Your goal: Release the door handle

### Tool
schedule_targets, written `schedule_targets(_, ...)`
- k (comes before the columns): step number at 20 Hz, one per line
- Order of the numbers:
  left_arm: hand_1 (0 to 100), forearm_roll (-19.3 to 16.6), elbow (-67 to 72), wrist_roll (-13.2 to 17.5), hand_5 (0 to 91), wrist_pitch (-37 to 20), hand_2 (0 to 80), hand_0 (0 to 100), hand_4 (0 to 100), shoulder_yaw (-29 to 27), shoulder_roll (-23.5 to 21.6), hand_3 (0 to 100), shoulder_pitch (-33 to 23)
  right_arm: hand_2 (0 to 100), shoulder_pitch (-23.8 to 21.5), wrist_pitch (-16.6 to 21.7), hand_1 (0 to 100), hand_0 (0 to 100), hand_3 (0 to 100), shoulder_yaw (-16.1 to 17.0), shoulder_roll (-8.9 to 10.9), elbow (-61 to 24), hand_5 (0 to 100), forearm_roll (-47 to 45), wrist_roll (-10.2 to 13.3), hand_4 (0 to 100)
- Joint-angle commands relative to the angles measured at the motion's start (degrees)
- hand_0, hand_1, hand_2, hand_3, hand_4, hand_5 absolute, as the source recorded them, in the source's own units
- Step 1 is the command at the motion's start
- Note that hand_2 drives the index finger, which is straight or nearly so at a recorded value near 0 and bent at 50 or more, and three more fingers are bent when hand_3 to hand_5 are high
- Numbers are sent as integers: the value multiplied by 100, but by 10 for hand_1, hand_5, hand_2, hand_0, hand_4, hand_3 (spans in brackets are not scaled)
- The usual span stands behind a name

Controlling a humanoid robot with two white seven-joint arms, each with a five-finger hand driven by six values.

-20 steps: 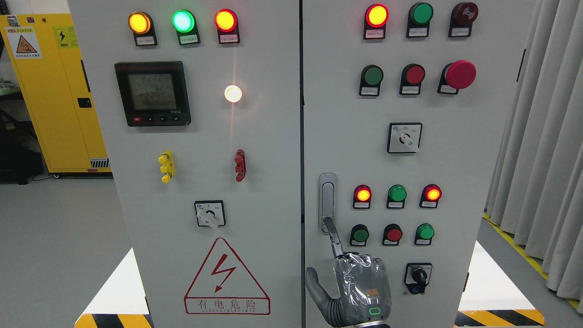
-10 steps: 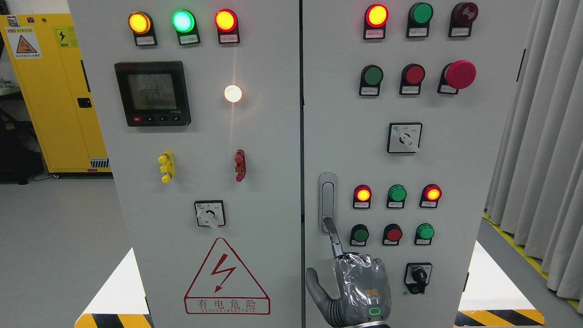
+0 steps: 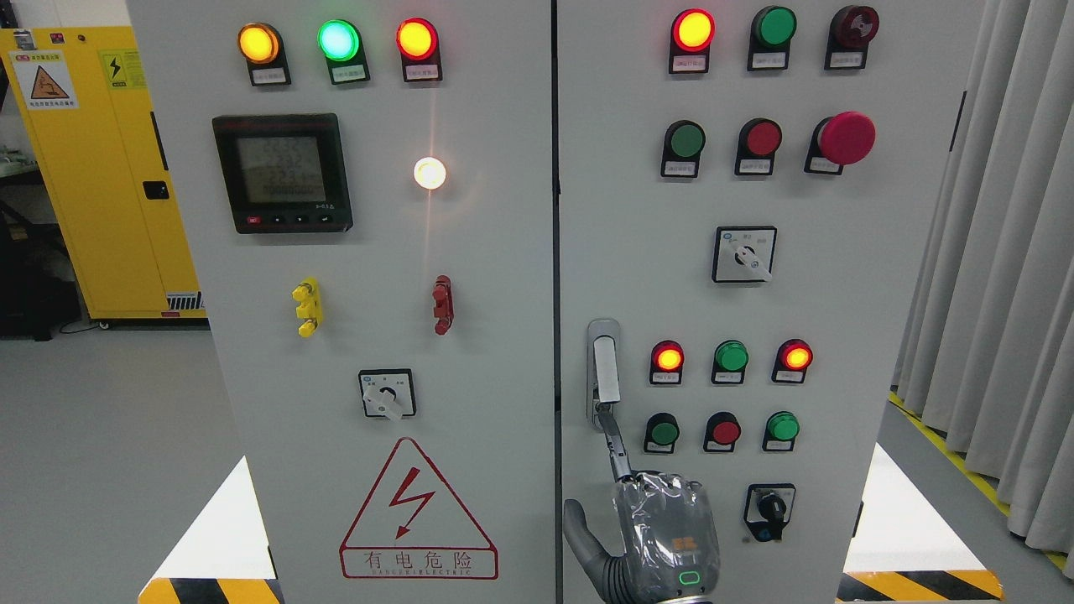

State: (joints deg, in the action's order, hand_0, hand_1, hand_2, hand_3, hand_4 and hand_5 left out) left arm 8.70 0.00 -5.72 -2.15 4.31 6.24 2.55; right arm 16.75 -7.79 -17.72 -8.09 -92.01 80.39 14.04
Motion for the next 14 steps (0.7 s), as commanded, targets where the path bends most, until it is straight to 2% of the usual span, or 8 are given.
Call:
schedule_targets(1,556,0,-70,1,0,-5,0,120,0,0,0,0,0,0,-22,-3,373,516,1000,5,0,-1,1000,3,-6,1000)
schedule_targets(14,556,0,-70,1,0,-5,0,120,0,0,0,0,0,0,-31,6,375,511,1000,-4,9,-36,1000,-6,20,1000)
